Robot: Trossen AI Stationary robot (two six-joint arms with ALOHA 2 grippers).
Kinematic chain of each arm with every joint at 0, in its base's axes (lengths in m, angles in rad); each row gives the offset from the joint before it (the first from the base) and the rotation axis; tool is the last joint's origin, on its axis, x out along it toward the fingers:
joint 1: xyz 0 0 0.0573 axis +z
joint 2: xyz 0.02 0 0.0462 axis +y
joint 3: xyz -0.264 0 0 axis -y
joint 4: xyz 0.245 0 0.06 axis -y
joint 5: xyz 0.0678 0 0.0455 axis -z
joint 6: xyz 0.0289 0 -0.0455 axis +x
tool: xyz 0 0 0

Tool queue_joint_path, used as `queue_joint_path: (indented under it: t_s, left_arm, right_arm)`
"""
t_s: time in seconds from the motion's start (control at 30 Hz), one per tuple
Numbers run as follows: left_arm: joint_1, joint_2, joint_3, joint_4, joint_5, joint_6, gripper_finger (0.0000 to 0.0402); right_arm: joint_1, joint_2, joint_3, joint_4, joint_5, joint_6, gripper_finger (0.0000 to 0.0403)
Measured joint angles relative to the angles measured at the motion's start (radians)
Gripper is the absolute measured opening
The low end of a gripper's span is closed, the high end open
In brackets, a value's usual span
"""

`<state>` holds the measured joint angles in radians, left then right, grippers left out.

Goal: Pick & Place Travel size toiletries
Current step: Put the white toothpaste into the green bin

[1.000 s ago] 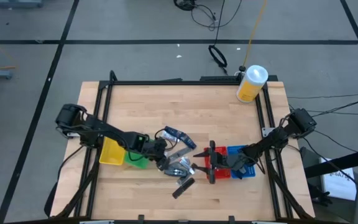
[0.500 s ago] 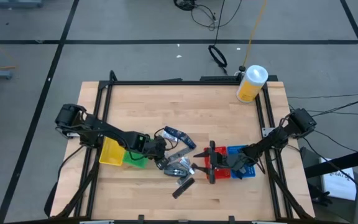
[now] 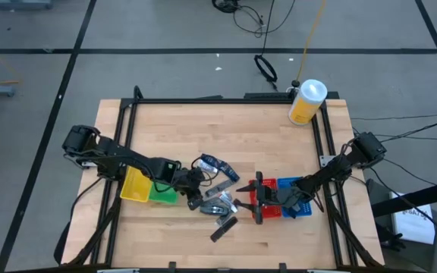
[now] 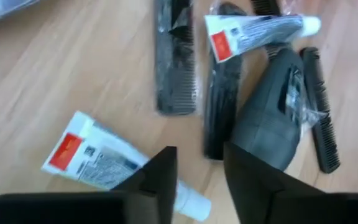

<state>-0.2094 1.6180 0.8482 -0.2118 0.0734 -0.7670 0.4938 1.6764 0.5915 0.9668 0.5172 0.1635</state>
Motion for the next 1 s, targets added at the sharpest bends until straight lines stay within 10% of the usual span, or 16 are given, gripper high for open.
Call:
queue_joint_path:
  t_s: [0.3, 1.0]
  left_arm:
    - [0.052, 0.002, 0.047, -0.152, 0.004, -0.107, 0.0246]
    - [0.043, 0.4, 0.515, -0.789, -0.003, 0.125, 0.0154]
  right_arm:
    - [-0.001, 0.0, 0.0, 0.0, -0.003, -0.003, 0.0215]
    - [-0.001, 0.0, 0.0, 0.009, -0.008, -0.011, 0.0214]
